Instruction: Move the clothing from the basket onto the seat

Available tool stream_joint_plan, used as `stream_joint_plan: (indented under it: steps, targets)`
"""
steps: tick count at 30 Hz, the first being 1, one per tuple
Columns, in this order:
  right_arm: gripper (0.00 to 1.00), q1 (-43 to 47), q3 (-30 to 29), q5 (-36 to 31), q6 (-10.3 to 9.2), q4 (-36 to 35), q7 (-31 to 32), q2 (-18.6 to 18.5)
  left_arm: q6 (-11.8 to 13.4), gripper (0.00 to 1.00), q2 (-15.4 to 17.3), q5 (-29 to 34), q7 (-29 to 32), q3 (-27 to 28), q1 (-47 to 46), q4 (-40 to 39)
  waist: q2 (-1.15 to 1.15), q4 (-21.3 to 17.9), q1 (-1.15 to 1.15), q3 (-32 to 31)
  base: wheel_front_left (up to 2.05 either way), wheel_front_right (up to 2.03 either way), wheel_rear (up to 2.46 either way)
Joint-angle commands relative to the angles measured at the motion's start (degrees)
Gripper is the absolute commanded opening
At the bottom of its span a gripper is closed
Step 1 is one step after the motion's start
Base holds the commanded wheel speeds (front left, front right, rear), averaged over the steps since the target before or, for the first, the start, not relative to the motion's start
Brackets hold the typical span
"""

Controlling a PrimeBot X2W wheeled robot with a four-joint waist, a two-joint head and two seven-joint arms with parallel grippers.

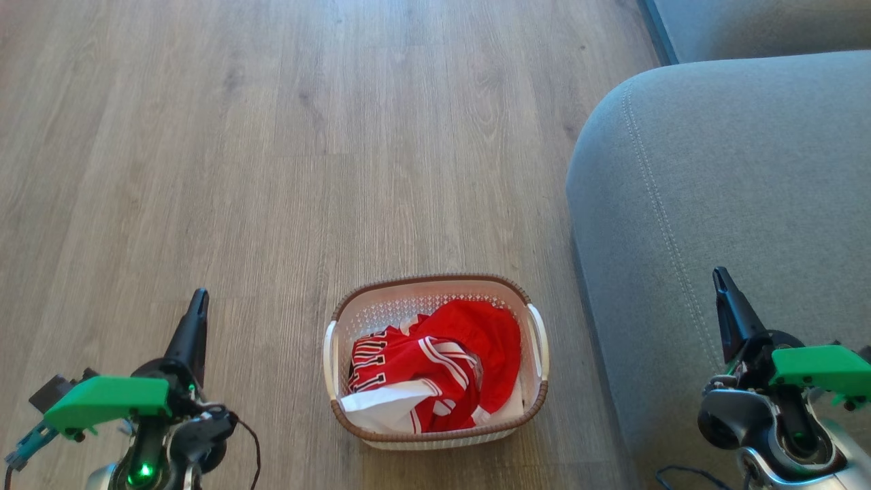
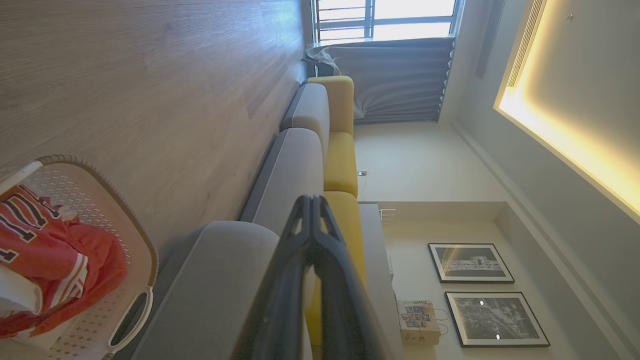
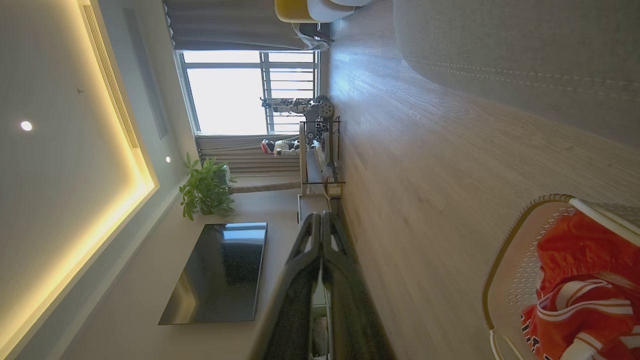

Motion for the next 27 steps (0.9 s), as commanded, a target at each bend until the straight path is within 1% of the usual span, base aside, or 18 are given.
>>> stream_joint_plan:
  steps: [1,27]
  targets:
    - [0.0,-2.61,0.58,0.22,0.02,-1.96,-0.36,-1.64,-0.25,0.0,0.53,-0.28,0.33,1.76,-2.79,-2.13,0.0,0.0,0.0,0.0,0.0,0.0,0.0]
    - [0.0,-2.61,0.58,0.22,0.02,-1.96,-0.36,-1.64,-0.25,0.0,0.53,-0.28,0.33,1.76,-2.79,-2.13,0.0,0.0,0.0,0.0,0.0,0.0,0.0]
